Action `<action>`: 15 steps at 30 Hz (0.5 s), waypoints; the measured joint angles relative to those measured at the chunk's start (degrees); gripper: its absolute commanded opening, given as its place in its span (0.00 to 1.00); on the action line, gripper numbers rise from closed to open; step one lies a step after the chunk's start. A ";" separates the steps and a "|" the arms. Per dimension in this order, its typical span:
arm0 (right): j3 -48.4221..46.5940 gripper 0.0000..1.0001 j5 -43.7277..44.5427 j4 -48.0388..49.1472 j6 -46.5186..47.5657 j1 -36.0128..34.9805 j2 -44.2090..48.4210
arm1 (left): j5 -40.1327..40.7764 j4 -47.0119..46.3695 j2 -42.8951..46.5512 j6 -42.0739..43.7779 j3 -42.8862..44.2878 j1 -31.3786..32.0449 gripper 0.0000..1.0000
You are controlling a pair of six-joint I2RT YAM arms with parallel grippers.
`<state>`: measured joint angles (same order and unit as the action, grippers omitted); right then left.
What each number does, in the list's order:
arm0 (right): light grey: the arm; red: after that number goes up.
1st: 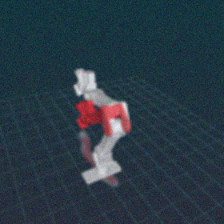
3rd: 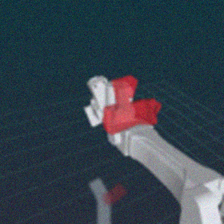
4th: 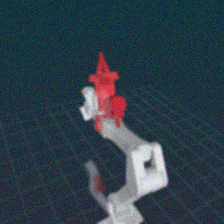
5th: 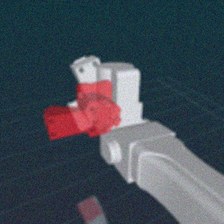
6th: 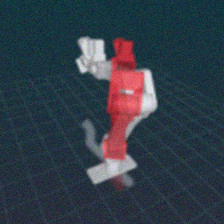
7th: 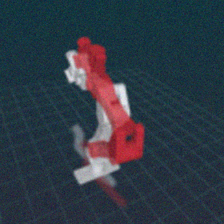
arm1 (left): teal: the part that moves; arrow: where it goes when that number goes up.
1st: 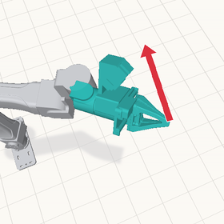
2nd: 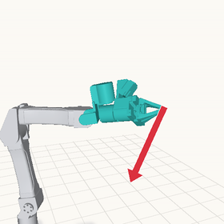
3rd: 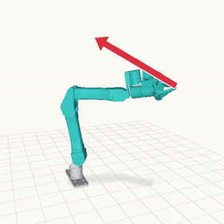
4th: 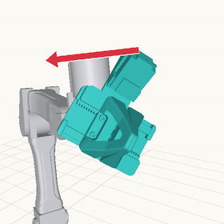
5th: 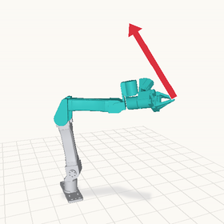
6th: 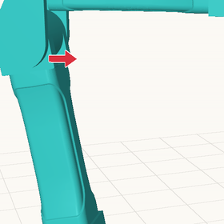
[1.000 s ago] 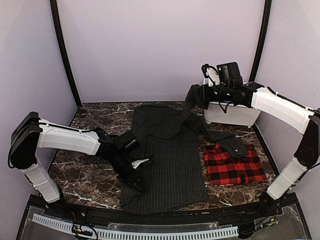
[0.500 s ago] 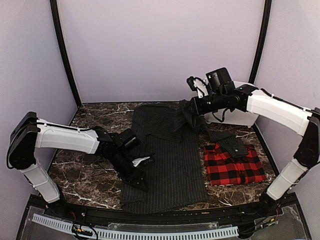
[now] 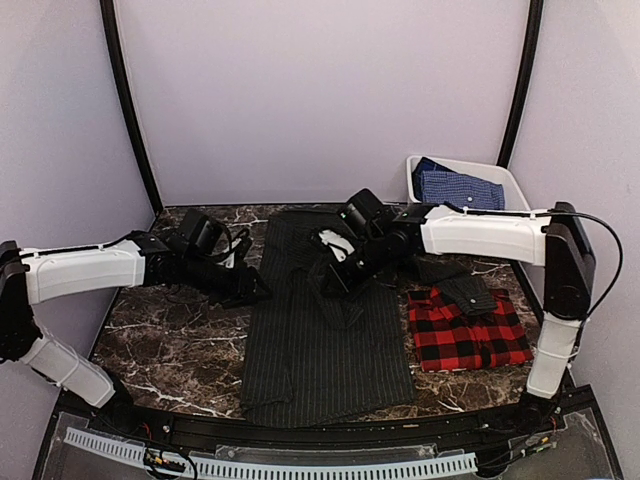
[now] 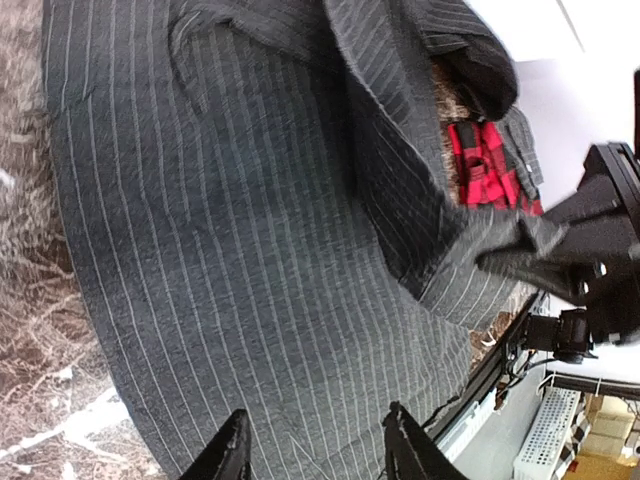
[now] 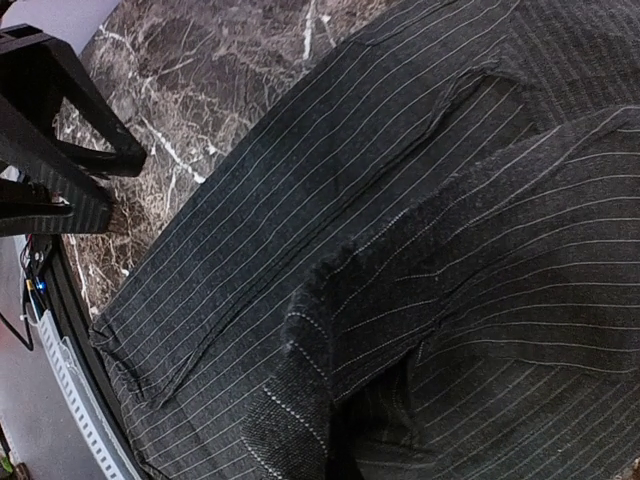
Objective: Fold and stack the long sleeve shirts
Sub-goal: Fold the sleeve at the center of the board.
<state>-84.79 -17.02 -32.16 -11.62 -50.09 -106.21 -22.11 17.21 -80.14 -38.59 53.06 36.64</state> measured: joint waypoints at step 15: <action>-6.21 0.00 -6.91 -2.69 -2.47 -5.90 -8.79 | 1.95 -10.54 -2.25 -6.64 -6.60 0.00 0.43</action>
<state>-91.00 -23.92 -34.85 -14.09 -55.99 -115.00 -20.16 6.68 -82.39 -45.23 46.46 36.64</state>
